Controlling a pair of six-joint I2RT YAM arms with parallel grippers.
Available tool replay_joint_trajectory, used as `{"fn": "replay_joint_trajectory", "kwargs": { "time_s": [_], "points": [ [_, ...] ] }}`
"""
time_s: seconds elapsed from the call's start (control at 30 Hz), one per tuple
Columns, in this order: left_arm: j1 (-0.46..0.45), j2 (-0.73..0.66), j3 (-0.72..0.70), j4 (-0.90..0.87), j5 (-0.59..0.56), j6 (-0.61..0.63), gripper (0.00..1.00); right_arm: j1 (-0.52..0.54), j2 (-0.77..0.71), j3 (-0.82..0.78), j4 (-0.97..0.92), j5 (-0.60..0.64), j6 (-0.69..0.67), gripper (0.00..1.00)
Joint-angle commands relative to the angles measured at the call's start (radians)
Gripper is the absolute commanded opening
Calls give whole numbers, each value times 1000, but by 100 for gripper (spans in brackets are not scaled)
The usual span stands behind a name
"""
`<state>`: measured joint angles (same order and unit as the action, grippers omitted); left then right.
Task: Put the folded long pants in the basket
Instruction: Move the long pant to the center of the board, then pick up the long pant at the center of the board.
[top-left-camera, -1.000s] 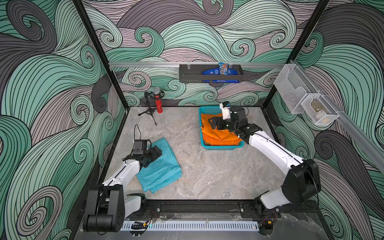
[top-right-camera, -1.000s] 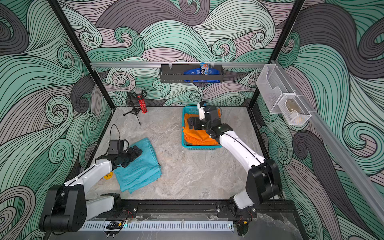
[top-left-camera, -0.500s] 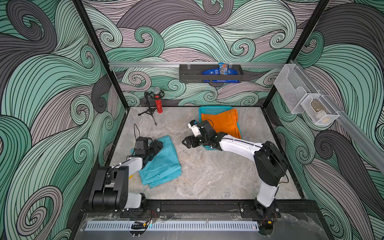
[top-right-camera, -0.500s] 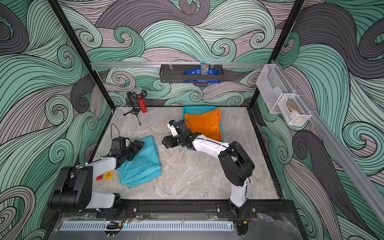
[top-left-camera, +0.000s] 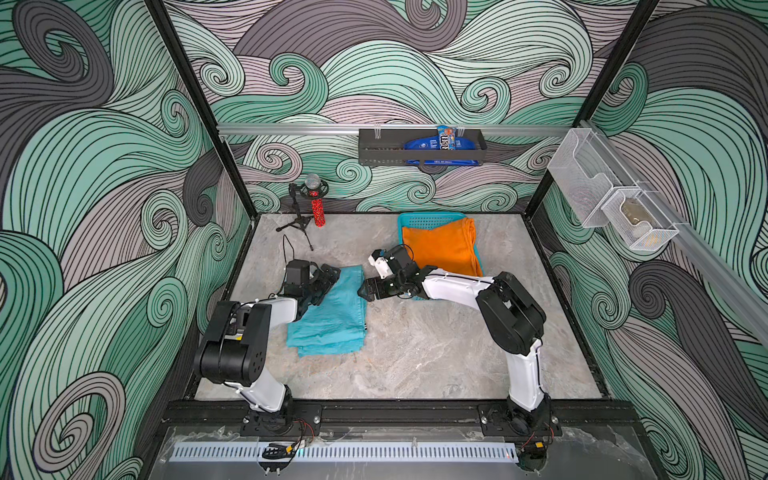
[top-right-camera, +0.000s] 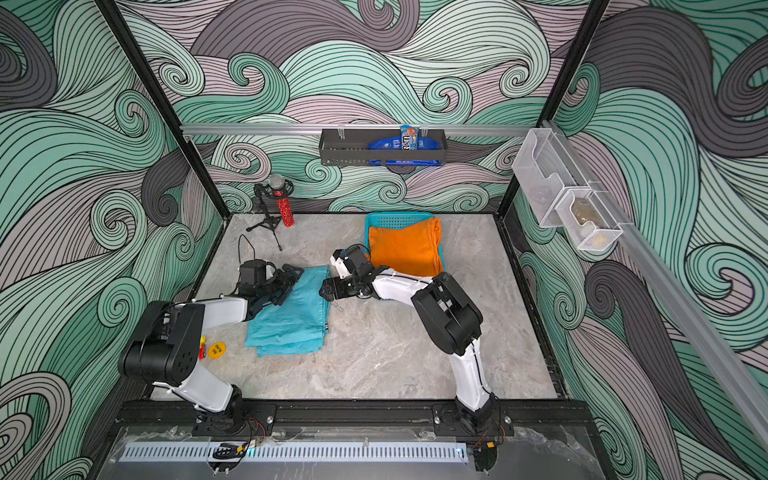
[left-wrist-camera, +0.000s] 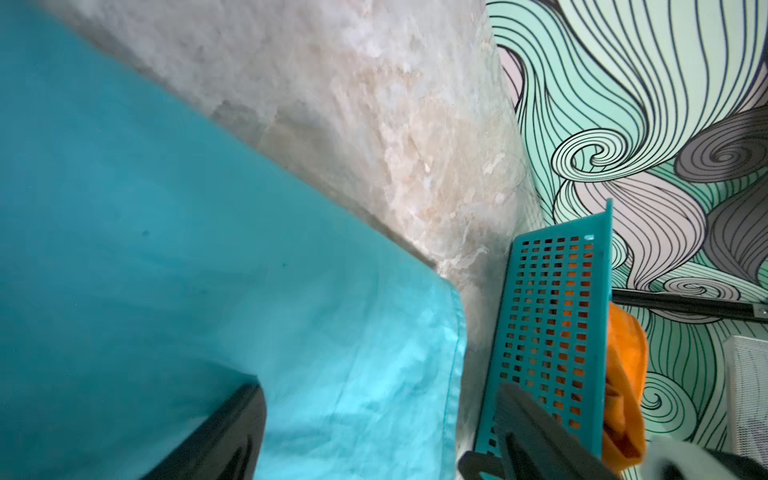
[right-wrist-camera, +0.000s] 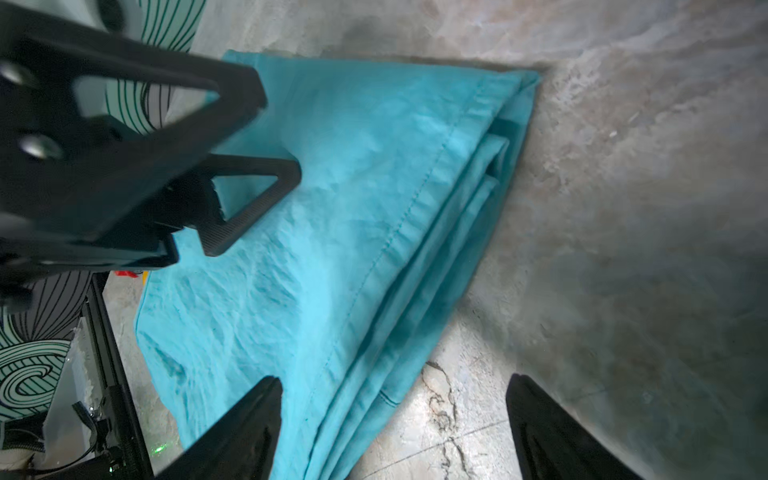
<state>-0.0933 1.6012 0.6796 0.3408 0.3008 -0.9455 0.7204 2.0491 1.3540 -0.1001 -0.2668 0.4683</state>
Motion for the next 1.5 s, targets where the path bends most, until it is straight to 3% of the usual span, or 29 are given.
{"fn": "replay_joint_trajectory", "kwargs": {
  "time_s": [0.0, 0.17, 0.37, 0.47, 0.53, 0.7, 0.77, 1.03, 1.2, 1.47],
  "points": [
    [7, -44, 113, -130, -32, 91, 90, 17, -6, -18, -1, 38, 84, 96],
    [62, -152, 135, -223, -100, 145, 93, 63, 34, -1, 3, 68, 147, 97],
    [189, -255, 95, -242, -2, 137, 93, 76, 129, 57, 36, 31, 229, 96],
    [226, -275, 75, -252, 36, 137, 94, 86, 165, 97, 59, 21, 247, 89],
    [235, -290, 56, -249, 43, 139, 94, 89, 185, 123, 72, 6, 262, 78],
    [248, -305, 19, -247, 63, 149, 94, 78, 195, 147, 83, 39, 272, 16],
    [250, -304, 6, -242, 66, 158, 95, 54, 190, 155, 83, 43, 257, 0],
    [253, -253, -21, -223, 119, 255, 96, -96, 131, 158, 14, 112, 110, 0],
    [252, -172, -13, -242, 127, 331, 96, -125, 158, 185, -18, 92, 31, 0],
    [249, 55, 69, -234, 239, 362, 89, -125, 174, 193, -22, 77, 0, 0]
  ]
}}
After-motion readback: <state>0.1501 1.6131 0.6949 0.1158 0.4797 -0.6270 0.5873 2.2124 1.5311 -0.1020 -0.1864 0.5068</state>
